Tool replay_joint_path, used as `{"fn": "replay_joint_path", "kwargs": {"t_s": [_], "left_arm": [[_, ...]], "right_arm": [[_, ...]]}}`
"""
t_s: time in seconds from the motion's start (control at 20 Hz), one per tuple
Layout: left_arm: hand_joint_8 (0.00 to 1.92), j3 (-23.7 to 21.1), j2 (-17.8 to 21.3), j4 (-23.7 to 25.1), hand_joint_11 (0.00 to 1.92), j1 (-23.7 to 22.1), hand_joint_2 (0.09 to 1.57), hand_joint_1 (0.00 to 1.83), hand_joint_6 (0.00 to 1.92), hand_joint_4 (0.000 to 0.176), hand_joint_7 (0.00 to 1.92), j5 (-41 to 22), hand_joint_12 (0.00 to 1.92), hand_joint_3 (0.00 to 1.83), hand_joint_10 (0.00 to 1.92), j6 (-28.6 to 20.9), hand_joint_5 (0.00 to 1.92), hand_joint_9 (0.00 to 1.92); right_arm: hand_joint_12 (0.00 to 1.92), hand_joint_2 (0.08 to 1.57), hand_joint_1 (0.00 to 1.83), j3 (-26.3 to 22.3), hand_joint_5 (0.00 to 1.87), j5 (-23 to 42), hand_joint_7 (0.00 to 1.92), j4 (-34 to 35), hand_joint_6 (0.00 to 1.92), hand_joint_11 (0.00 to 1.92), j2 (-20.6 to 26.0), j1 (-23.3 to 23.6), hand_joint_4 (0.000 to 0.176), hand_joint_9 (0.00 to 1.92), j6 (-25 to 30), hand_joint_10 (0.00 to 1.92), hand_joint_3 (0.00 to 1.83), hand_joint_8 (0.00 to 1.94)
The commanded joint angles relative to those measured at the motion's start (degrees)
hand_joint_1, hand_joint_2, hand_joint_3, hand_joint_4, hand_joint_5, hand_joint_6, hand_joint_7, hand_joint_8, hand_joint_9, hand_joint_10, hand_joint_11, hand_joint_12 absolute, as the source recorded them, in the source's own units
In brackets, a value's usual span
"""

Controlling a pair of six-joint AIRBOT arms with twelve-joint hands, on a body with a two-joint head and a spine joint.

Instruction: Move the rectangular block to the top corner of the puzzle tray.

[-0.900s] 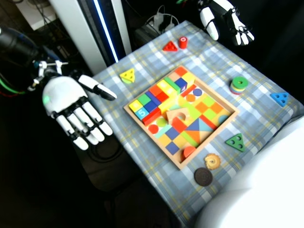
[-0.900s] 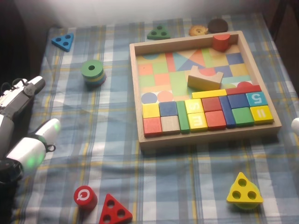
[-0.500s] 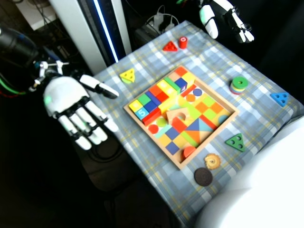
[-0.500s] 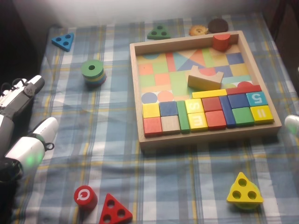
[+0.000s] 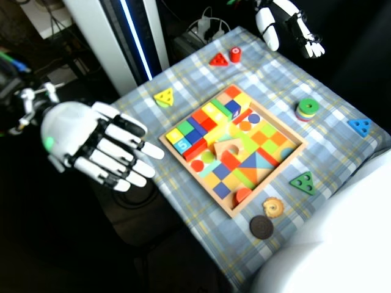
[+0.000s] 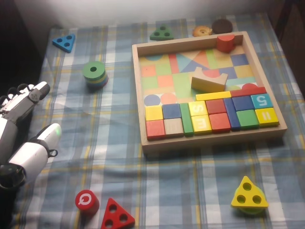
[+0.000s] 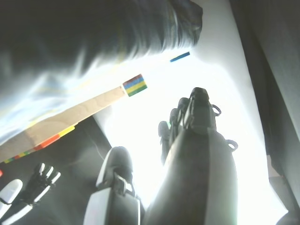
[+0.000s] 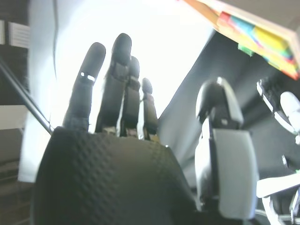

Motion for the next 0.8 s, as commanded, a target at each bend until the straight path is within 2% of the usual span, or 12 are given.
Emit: {"fn": "replay_joint_path", "kwargs": {"t_s": [0.0,0.05,0.1,0.15,0.2,0.25,0.35,0.45,0.5,0.6,0.7,0.75], "left_arm": [[0.00,0.2,0.2,2.5,0.00,-0.4,1.40,0.66,0.00,0.029,0.23,-6.0,0.00,0.00,0.01,-0.4,0.35,0.12],[0.00,0.2,0.1,2.4,0.00,-0.4,1.40,0.66,0.00,0.033,0.23,-6.0,0.00,0.00,0.01,-0.4,0.34,0.12],[0.00,0.2,0.1,2.4,0.00,-0.4,1.40,0.64,0.00,0.040,0.22,-6.0,0.00,0.00,0.00,-0.4,0.34,0.12],[0.00,0.2,0.1,2.4,0.00,-0.4,1.40,0.67,0.00,0.026,0.23,-5.8,0.00,0.00,0.01,-0.4,0.35,0.12],[0.00,0.4,0.1,2.5,0.00,-0.4,1.40,0.68,0.01,0.014,0.23,-5.4,0.00,0.00,0.01,-0.4,0.35,0.12],[0.00,0.4,0.1,2.5,0.00,-0.4,1.40,0.68,0.00,0.014,0.23,-5.3,0.00,0.00,0.00,-0.4,0.35,0.12],[0.00,0.3,0.2,2.5,0.00,-0.4,1.40,0.71,0.00,0.007,0.23,-5.2,0.00,0.00,0.00,-0.4,0.36,0.12],[0.00,0.3,0.2,2.5,0.00,-0.4,1.40,0.69,0.00,0.019,0.23,-5.0,0.00,0.00,0.01,-0.4,0.34,0.13],[0.00,0.3,0.2,2.4,0.00,-0.3,1.40,0.69,0.00,0.018,0.24,-5.0,0.00,0.00,0.01,-0.4,0.34,0.14],[0.00,0.4,0.2,2.4,0.00,-0.1,1.41,0.64,0.00,0.030,0.23,-5.1,0.00,0.00,0.01,-0.4,0.33,0.14],[0.00,0.5,0.2,2.4,0.00,-0.1,1.41,0.66,0.00,0.027,0.23,-4.9,0.00,0.00,0.00,-0.4,0.33,0.13],[0.00,0.6,0.2,2.5,0.00,-0.1,1.41,0.67,0.00,0.022,0.24,-4.7,0.00,0.00,0.00,-0.4,0.33,0.13]], "right_arm": [[1.91,1.13,0.96,0.5,0.04,3.8,0.57,-2.1,0.00,0.85,1.2,1.5,0.000,0.82,0.9,1.84,0.00,1.63],[1.92,1.10,1.01,0.9,0.01,1.5,0.73,-4.5,0.00,1.09,2.2,3.2,0.000,1.06,1.1,1.90,0.00,1.88],[1.92,1.09,1.04,1.5,0.01,-1.8,0.85,-7.2,0.00,1.20,3.3,5.1,0.000,1.17,1.8,1.92,0.00,1.93],[1.92,1.11,1.14,2.3,0.01,-4.3,0.92,-10.0,0.00,1.29,3.9,6.4,0.000,1.26,3.8,1.92,0.00,1.94],[1.92,1.12,1.18,4.2,0.02,-7.0,0.97,-13.5,0.00,1.31,4.2,8.2,0.000,1.30,9.5,1.92,0.00,1.94],[1.92,1.13,1.31,6.6,0.06,-9.3,1.11,-16.9,0.01,1.37,4.0,9.8,0.000,1.39,15.9,1.92,0.00,1.94],[1.92,1.12,1.49,10.6,0.12,-16.2,1.26,-24.5,0.01,1.49,3.7,14.7,0.000,1.51,23.3,1.92,0.00,1.94],[1.92,1.10,1.68,12.7,0.25,-24.8,1.34,-34.6,0.01,1.57,3.1,22.0,0.000,1.54,27.3,1.92,0.00,1.94],[1.92,1.10,1.70,13.6,0.29,-28.7,1.33,-40.5,0.02,1.57,2.5,25.9,0.000,1.53,29.9,1.92,0.00,1.94],[1.92,1.11,1.68,16.3,0.35,-35.8,1.28,-56.1,0.02,1.52,-0.2,34.5,0.009,1.47,38.2,1.92,0.00,1.94],[1.92,1.11,1.64,20.0,0.43,-38.7,1.29,-69.3,0.02,1.48,-4.1,39.7,0.025,1.45,47.5,1.92,0.00,1.94],[1.92,1.10,1.67,21.4,0.47,-39.4,1.36,-75.1,0.02,1.53,-5.7,41.1,0.000,1.52,51.8,1.92,0.00,1.94]]}}
